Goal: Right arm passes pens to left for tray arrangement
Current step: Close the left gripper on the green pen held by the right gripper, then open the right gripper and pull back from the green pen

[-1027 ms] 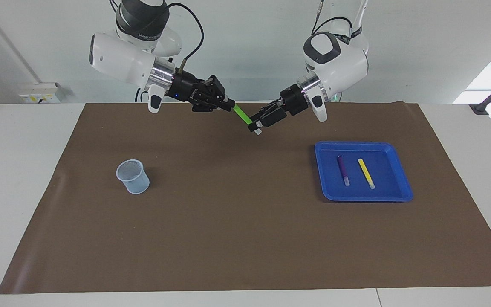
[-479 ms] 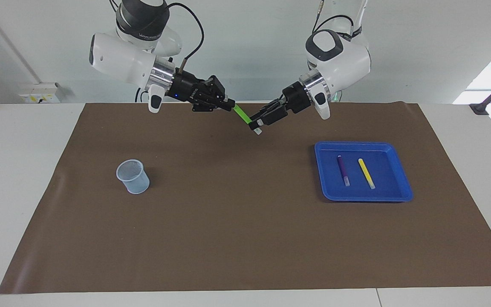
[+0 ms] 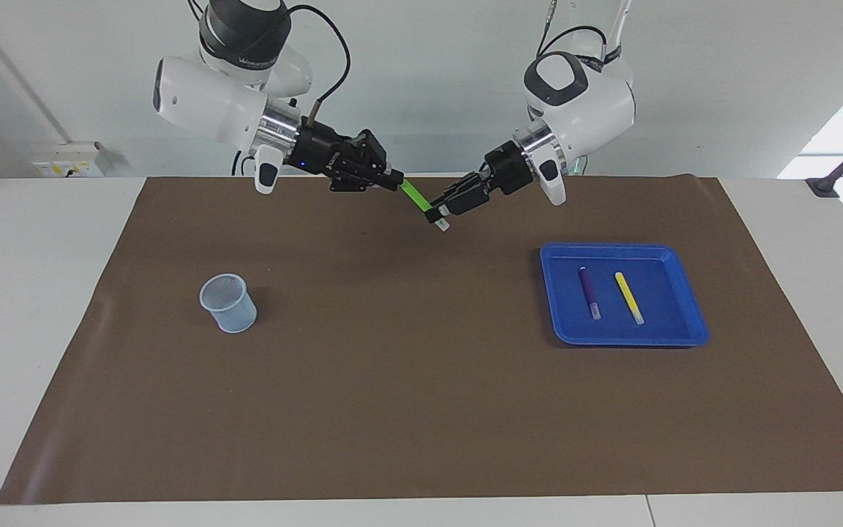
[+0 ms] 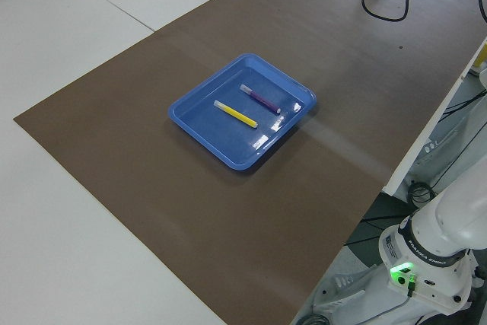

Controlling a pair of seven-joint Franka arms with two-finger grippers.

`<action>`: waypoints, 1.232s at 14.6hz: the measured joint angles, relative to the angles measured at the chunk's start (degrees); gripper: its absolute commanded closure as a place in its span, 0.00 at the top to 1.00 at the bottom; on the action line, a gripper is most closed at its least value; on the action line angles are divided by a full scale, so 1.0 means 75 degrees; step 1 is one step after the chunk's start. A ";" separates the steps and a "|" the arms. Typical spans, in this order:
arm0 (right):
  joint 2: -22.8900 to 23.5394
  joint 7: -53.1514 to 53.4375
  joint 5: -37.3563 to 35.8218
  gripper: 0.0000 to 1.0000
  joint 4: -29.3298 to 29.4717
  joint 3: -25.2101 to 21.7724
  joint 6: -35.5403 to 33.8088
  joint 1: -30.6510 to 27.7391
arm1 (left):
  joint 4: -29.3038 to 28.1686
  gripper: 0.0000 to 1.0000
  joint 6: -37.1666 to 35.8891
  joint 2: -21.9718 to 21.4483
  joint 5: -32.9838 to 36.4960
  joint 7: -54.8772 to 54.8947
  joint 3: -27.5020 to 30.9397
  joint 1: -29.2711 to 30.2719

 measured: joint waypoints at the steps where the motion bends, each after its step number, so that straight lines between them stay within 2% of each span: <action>1: 0.0000 0.0001 0.0000 0.00 0.0000 0.0000 0.0000 0.0000 | 0.0000 0.14 0.0000 -0.0003 0.0000 -0.0018 -0.0001 -0.0002; 2: 0.0000 0.0002 0.0000 0.00 0.0000 0.0000 0.0000 0.0000 | 0.0000 0.00 0.0002 -0.0006 0.0000 -0.0040 -0.0001 -0.0005; 8: 0.0000 0.0034 0.0013 0.00 0.0024 -0.0008 0.0104 -0.0006 | -0.0109 0.00 0.0024 -0.0076 0.0004 -0.0037 -0.0005 -0.0020; 9: -0.0001 0.0037 0.0013 0.14 0.0026 -0.0007 0.0104 -0.0006 | -0.0116 0.00 0.0027 -0.0085 0.0004 -0.0050 -0.0004 -0.0020; 10: -0.0001 0.0055 0.0013 0.99 0.0026 -0.0007 0.0104 -0.0006 | -0.0121 0.00 0.0028 -0.0090 0.0004 -0.0072 -0.0004 -0.0020; 15: -0.0001 0.0145 -0.0050 1.00 0.0030 0.0005 0.0086 -0.0001 | -0.0123 0.00 0.0038 -0.0135 -0.0004 -0.0224 0.0003 -0.0019; 18: -0.0006 0.0145 -0.0904 1.00 0.0056 -0.0029 0.0096 -0.0006 | -0.0123 0.00 0.0050 -0.0141 -0.0005 -0.0246 0.0018 -0.0008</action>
